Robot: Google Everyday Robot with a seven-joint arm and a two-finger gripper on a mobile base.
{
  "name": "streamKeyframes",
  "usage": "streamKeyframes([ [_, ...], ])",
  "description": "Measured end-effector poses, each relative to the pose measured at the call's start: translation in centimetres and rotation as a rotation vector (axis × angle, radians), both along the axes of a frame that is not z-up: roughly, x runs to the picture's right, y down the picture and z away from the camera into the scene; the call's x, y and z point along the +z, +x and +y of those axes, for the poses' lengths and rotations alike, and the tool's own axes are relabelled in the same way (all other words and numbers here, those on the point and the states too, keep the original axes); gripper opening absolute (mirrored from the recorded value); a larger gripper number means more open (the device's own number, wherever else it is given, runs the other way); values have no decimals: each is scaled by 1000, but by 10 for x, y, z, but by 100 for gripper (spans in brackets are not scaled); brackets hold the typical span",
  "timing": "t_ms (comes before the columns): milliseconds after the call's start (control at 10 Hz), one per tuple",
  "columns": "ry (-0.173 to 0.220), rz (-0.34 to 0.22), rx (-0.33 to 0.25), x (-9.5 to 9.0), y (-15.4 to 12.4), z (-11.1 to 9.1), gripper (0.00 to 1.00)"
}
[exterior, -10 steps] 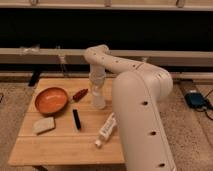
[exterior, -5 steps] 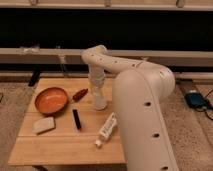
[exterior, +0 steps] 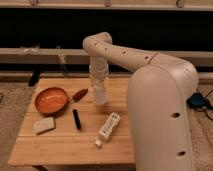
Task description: Place the ceramic cup over the eraser
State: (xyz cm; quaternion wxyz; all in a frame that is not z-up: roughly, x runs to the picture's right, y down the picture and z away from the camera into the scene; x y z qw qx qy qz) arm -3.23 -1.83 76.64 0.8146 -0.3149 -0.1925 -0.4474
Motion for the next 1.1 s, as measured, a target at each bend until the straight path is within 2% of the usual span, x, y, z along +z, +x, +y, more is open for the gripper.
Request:
streamKeyframes([
  [100,18,-37,-3,-30,-4,-9,0],
  [300,30,-101,-11,-72,-14,-10,0],
  [400,35,-154,-21,-95,-29,-4,0],
  [700,25,-272,-76,-134,-76,24,0],
  [900,4,-321,-109,-139,-98,41,0],
  [1100,-24,-337,-134,-129,-107,57,0],
])
